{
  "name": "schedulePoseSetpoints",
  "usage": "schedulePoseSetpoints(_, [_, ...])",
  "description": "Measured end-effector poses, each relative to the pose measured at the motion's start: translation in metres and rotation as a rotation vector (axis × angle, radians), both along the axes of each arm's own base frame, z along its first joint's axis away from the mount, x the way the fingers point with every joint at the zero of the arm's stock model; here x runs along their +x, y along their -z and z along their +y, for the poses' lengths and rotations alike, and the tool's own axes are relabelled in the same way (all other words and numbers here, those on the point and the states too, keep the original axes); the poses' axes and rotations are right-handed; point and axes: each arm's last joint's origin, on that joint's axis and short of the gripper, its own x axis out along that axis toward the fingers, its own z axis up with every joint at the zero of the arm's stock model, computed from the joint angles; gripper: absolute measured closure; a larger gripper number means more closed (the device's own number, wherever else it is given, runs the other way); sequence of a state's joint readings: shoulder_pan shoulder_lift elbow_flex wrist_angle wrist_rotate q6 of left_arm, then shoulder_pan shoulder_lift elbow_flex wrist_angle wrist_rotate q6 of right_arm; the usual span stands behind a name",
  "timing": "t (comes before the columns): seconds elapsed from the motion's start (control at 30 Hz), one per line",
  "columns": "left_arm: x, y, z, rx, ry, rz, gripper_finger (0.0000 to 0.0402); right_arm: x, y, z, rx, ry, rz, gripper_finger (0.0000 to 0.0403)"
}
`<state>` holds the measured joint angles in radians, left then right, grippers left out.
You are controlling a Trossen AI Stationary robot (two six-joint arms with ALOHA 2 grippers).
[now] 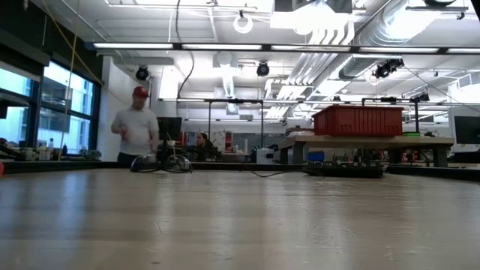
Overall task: Coil cords
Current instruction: Coil the black wire on the black spool
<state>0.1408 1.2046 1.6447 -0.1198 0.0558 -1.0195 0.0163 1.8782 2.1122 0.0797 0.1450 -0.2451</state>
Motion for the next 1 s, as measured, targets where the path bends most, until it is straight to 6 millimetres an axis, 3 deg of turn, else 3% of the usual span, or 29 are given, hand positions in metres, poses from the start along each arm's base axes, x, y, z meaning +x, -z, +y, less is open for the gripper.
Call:
schedulePoseSetpoints(0.6, [0.005,-0.005,0.0,0.002,-0.036,-0.072,0.0402,0.021,0.02,-0.005,0.021,-0.042,0.022,0.0403])
schedulePoseSetpoints(1.0, [0.007,-0.002,-0.018,-0.119,0.107,-0.054,0.0402,0.018,0.01,-0.016,-0.004,-0.007,-0.043,0.0403])
